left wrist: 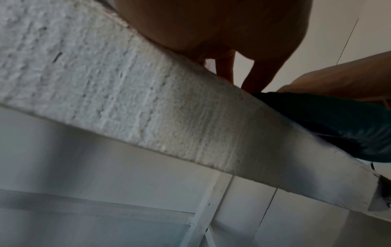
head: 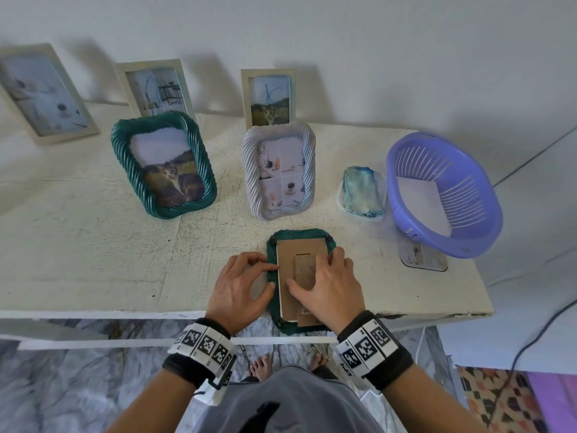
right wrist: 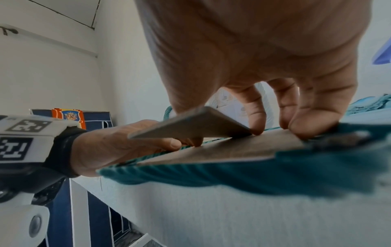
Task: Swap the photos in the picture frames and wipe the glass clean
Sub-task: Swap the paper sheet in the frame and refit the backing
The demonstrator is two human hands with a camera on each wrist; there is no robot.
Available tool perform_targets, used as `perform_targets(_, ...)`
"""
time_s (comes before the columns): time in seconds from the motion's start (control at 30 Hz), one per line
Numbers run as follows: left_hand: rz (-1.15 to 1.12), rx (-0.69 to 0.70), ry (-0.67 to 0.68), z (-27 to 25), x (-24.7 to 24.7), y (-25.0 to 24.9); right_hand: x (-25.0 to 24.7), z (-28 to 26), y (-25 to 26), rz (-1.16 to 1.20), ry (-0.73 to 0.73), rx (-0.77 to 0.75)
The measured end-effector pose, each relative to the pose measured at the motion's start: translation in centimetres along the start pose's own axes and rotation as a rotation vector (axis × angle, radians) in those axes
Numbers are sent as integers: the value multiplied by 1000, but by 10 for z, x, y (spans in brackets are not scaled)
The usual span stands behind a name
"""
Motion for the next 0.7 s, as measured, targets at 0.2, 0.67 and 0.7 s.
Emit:
perform_targets(0.2, 7, -1, 13, 0, 0, 1, -2, -2, -3, 10, -36, -7)
perform_targets(0.67, -27, 224, 125, 10, 2, -47, -4, -62, -66, 245, -121, -432)
perform_targets(0.7, -18, 261, 149, 9, 6, -52, -2, -66, -68, 241, -140, -452)
Point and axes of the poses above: each hand's wrist, its own z-axis towards the middle knuckle, its own x-axis out of the palm, y = z × x, the point moved 3 cm from there along z, towards the middle knuckle, and after that the axes turned 8 degrees about -x, right-handed, at the moved point
